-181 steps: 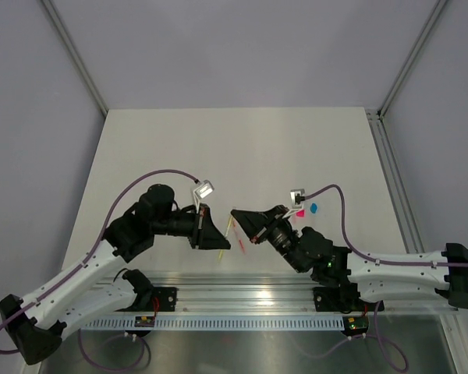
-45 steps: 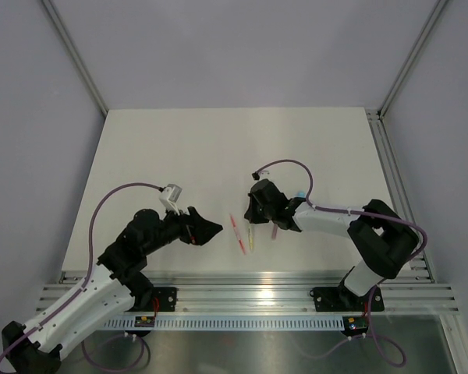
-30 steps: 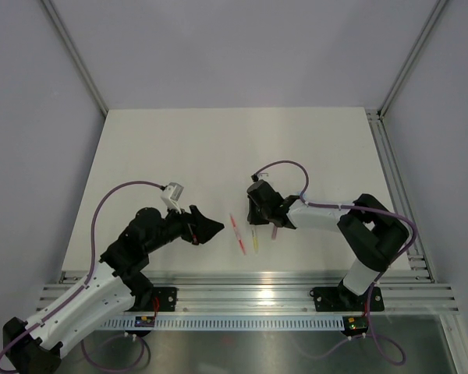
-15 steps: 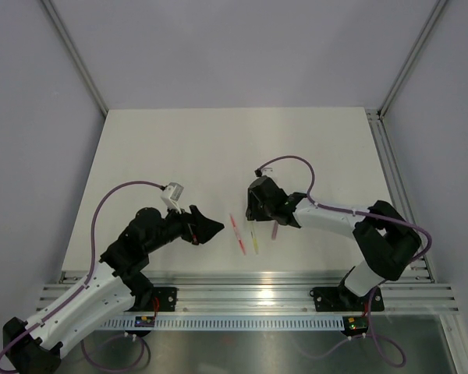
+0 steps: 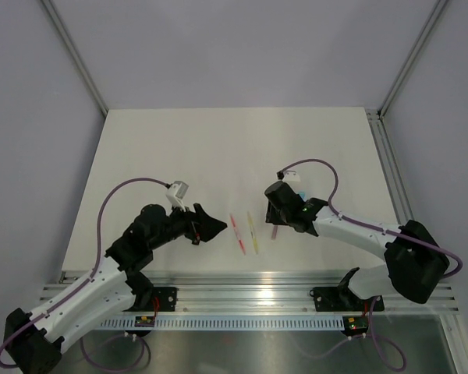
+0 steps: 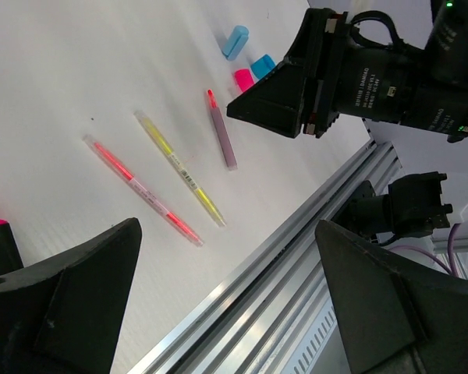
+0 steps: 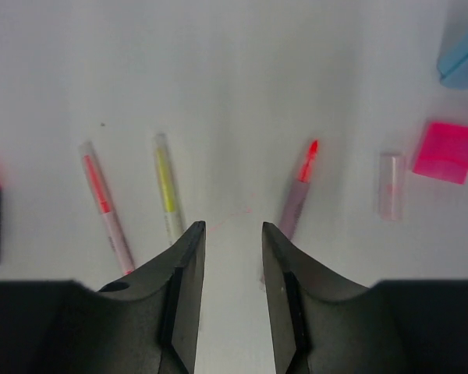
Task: Insert the pens into the pen caps
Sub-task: Pick up the pen from the center of the board.
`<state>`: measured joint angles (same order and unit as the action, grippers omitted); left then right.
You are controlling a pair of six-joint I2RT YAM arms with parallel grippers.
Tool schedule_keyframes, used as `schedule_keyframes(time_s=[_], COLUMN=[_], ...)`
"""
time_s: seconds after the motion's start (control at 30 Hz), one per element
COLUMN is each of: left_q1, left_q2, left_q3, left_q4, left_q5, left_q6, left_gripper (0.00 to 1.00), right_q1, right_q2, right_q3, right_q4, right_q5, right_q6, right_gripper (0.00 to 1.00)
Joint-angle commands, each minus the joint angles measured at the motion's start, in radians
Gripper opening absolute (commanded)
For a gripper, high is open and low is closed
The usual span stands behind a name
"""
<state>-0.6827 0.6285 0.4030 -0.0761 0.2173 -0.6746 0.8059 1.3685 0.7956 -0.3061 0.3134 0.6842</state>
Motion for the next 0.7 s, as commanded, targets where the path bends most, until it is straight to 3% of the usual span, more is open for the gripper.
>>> schedule_keyframes(time_s=[0.0, 0.1, 0.43, 0.57, 0.67], left_q1=[-0.005, -0.005, -0.006, -0.018, -0.031], left_q2=[0.026, 0.048, 0.080, 0.105, 0.140], left_q3=[0.022, 0.016, 0.019, 0.005, 0.007], left_q4=[0.114, 0.145, 0.196, 0.243, 0.266], left_q5=[0.062, 0.086, 0.134, 0.159, 0.172], left_q6=[0.009, 0.007, 0.006, -0.002, 0.001], left_gripper=[0.91, 0.83, 0.75, 0.66, 0.65], right_q1=[-0.028, -0.034, -0.054, -0.057, -0.059], right_q2=[0.012, 0.035, 0.184, 0.208, 0.225], right_q3=[-0.009, -0.007, 0.066, 0.071, 0.076], right_q4=[-0.097, -0.107, -0.085, -0.082, -0.087], right_q5=[0.076, 0.084, 0.046, 0.044, 0.050], right_q6=[0.052, 0.066, 0.052, 0.057, 0.060], right_gripper=[0.43, 0.48, 0.47, 0.42, 0.34])
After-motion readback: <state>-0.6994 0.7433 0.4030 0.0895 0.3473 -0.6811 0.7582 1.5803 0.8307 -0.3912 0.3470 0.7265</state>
